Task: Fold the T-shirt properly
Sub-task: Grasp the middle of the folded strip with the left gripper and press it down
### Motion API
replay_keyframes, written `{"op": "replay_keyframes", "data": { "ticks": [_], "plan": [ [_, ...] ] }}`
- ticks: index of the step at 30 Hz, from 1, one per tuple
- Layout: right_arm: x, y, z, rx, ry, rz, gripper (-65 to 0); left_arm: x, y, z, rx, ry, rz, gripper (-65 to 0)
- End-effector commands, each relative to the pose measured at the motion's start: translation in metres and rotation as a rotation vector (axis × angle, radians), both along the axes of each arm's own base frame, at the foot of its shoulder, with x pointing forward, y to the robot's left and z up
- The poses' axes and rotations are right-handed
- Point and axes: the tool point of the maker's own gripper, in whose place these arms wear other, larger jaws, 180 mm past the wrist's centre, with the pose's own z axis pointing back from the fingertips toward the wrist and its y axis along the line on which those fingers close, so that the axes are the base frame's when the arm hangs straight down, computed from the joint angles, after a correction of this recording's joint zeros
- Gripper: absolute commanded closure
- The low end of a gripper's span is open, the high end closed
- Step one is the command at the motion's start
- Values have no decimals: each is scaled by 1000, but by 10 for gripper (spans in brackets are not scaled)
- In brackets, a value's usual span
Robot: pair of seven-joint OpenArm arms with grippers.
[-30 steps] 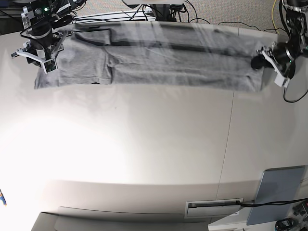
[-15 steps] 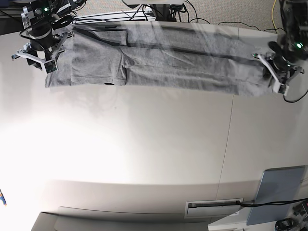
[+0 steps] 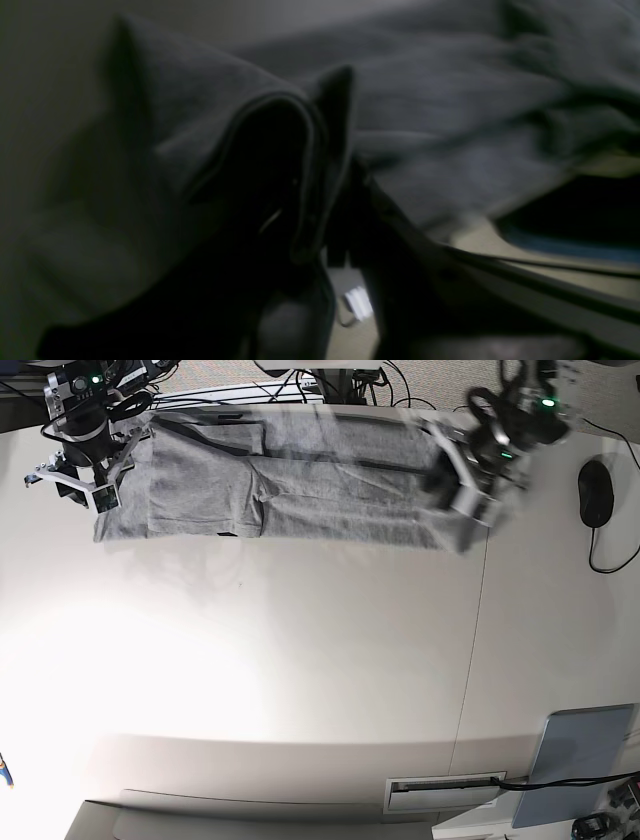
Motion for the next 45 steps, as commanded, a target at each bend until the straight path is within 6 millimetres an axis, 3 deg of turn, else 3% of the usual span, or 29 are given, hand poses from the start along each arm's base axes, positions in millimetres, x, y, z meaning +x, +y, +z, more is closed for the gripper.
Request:
{"op": "replay_keyframes", "data": {
  "ticks": [1,7,12,22,27,28,31,32,35,40,45],
  "plan": [
    [6,-2,11,-22,-38,14,-234,6,-9,9,-24,-41,8,0],
    [6,-2,11,-22,-38,14,-234,12,-59,18,-94,-67,-27,0],
    [5,-2,10,-22,-37,14,-234,12,-87,23,-101,-83,-45,0],
    [5,-2,11,-22,-38,14,-234,-3,-109,14,-95,-59,-107,0],
    [5,-2,10,-23,-37,13,-234,0,-113,12,-122,-81,-102,0],
    [5,-2,10,-22,-36,13,-234,3,-115,16,-142,-101,-94,-29],
    [5,-2,10,-22,-35,12,-234,10,-122,31,-209,-164,-103,-257],
    [5,-2,10,-22,-35,12,-234,10,-129,36,-234,-180,-143,-306],
    [5,-2,10,-22,-35,12,-234,6,-144,51,-306,-217,-247,-326],
    [5,-2,10,-23,-34,12,-234,11,-136,47,-255,-223,-251,-326],
    [5,-2,10,-23,-35,12,-234,33,-100,31,-103,-235,-152,-293]
  ]
}}
